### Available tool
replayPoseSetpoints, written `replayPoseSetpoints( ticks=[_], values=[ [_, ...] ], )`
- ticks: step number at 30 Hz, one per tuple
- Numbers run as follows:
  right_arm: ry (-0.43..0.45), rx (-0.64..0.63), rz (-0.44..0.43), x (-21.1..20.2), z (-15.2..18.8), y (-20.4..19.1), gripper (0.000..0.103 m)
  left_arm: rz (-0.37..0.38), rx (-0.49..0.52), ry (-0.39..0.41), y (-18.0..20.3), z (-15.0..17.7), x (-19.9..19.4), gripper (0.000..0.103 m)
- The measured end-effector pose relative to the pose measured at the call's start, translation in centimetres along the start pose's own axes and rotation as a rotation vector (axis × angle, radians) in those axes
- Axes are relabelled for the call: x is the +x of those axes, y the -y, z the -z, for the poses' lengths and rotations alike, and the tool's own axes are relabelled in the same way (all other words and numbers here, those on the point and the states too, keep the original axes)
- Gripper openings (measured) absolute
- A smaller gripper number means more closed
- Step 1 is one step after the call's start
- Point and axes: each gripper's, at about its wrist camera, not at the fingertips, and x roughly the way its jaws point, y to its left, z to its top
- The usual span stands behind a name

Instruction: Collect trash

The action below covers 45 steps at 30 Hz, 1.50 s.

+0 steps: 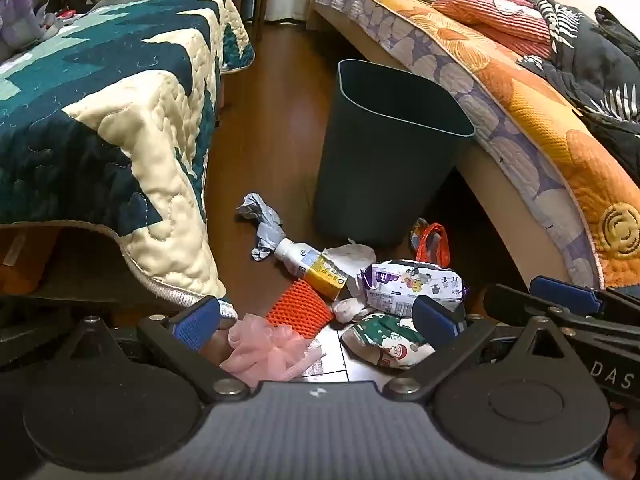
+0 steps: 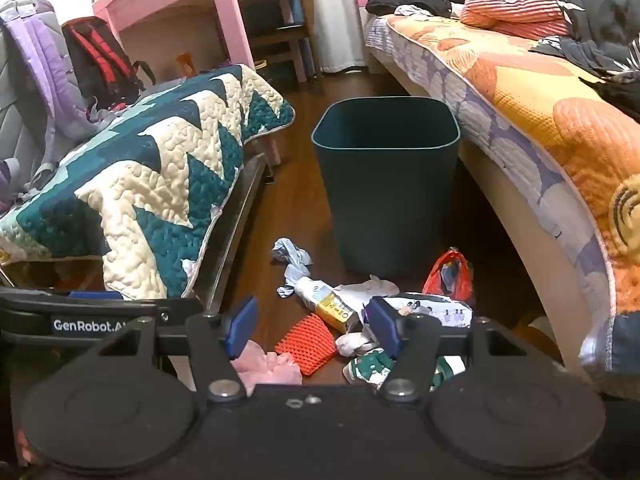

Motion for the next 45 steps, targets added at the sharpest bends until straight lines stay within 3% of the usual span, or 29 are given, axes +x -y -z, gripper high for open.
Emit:
replayPoseSetpoints(
  ticks=[12, 45],
  values=[
    [0.004, 0.025, -0.008, 0.1, 0.1, 0.0, 0.062, -0.013, 0.000, 0.005, -1.3, 0.2, 0.0, 0.103],
    [-0.003, 0.033, -0.023, 0.1, 0.0, 0.0, 0.061, -0.027, -0.005, 0.002, -0.3, 0.1, -0.1, 0.103]
  ],
)
